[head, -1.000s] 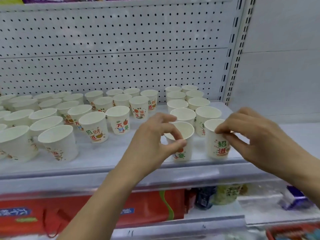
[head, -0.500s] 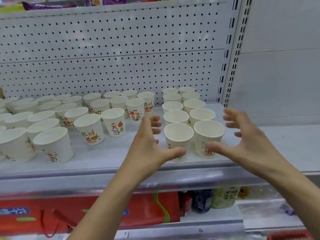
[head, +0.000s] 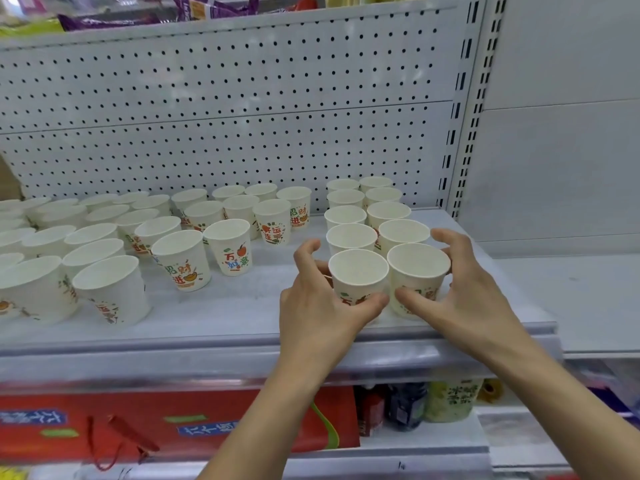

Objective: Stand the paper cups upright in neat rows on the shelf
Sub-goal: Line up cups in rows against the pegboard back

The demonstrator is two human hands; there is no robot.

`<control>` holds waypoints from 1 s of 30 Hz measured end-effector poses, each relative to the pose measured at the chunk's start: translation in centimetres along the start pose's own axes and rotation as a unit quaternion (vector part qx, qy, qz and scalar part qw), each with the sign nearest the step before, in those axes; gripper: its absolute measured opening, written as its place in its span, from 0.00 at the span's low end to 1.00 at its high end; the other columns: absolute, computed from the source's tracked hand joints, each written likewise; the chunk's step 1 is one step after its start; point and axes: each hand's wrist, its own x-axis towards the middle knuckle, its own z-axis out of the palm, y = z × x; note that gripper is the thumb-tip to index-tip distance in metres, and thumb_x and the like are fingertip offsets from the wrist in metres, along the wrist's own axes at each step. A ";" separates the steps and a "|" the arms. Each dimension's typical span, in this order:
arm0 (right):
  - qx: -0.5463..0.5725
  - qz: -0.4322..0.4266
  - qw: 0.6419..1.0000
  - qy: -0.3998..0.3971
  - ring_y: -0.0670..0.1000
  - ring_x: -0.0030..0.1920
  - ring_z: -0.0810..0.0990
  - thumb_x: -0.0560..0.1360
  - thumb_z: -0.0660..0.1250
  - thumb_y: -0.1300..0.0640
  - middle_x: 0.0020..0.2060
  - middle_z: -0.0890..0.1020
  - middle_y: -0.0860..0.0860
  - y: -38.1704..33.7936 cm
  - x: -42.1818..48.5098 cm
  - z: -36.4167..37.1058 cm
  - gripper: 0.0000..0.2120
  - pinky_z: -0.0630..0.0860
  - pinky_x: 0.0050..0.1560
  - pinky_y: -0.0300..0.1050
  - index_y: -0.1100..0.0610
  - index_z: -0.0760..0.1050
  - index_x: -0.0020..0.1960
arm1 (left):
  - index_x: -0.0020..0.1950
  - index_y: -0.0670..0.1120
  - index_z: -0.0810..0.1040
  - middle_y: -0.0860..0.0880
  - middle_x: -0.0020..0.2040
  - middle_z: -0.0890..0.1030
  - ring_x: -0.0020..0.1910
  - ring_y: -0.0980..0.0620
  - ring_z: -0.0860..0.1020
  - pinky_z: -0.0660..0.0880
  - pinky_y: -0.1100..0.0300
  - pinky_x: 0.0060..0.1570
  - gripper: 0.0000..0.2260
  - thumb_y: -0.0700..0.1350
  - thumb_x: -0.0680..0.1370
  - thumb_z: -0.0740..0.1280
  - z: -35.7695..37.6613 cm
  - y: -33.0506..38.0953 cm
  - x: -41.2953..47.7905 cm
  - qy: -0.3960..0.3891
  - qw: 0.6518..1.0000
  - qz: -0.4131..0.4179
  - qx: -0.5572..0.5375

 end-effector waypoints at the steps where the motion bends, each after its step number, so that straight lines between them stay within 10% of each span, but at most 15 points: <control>1: -0.003 0.002 1.000 -0.004 0.51 0.58 0.74 0.62 0.70 0.39 0.61 0.74 0.46 -0.1 0.0 -0.1 0.39 0.73 0.52 0.52 0.42 0.56 0.68 | 0.66 0.59 0.53 0.65 0.47 0.71 0.49 0.58 0.75 0.74 0.50 0.54 0.43 0.66 0.59 0.73 0.1 0.1 0.0 0.002 1.000 -0.002 0.005; 8: -0.016 -0.056 0.998 -0.020 0.38 0.56 0.71 0.62 0.66 0.28 0.60 0.69 0.36 -0.3 -0.2 -3.4 0.40 0.71 0.53 0.46 0.35 0.55 0.69 | 0.68 0.62 0.56 0.65 0.60 0.69 0.58 0.66 0.70 0.69 0.59 0.57 0.46 0.73 0.56 0.69 -2.7 -0.2 -0.9 -0.014 1.000 -0.001 0.002; 15: -0.022 -0.202 0.978 -0.036 0.25 0.48 0.72 0.66 0.67 0.32 0.43 0.76 0.25 -6.0 7.6 -4.6 0.13 0.65 0.41 0.32 0.35 0.75 0.48 | 0.56 0.60 0.76 0.66 0.54 0.76 0.56 0.68 0.72 0.69 0.69 0.52 0.18 0.64 0.69 0.67 -12.3 -2.5 5.2 -0.078 0.993 0.066 0.060; 21: -0.155 -0.258 0.940 -0.161 0.37 0.48 0.75 0.72 0.68 0.46 0.44 0.78 0.37 -10.5 16.0 2.8 0.06 0.75 0.51 0.45 0.42 0.79 0.49 | 0.52 0.59 0.80 0.66 0.46 0.79 0.43 0.76 0.74 0.69 0.70 0.40 0.06 0.53 0.76 0.68 -17.2 -6.1 16.6 -0.153 0.971 0.080 0.163; 27: -0.338 -0.275 0.861 -0.261 0.45 0.55 0.71 0.71 0.70 0.45 0.53 0.74 0.41 -12.5 20.5 11.4 0.17 0.72 0.51 0.46 0.42 0.74 0.59 | 0.58 0.56 0.80 0.61 0.53 0.81 0.46 0.67 0.75 0.68 0.72 0.44 0.13 0.57 0.75 0.69 -15.0 -10.3 24.2 -0.253 0.894 0.153 0.337; 30: -0.384 -0.286 0.833 -0.277 0.49 0.52 0.73 0.73 0.68 0.48 0.47 0.77 0.46 -12.6 20.8 13.1 0.09 0.74 0.48 0.48 0.47 0.77 0.52 | 0.54 0.56 0.81 0.61 0.49 0.82 0.48 0.60 0.78 0.66 0.57 0.58 0.11 0.57 0.74 0.69 -13.8 -11.4 25.6 -0.275 0.845 0.210 0.408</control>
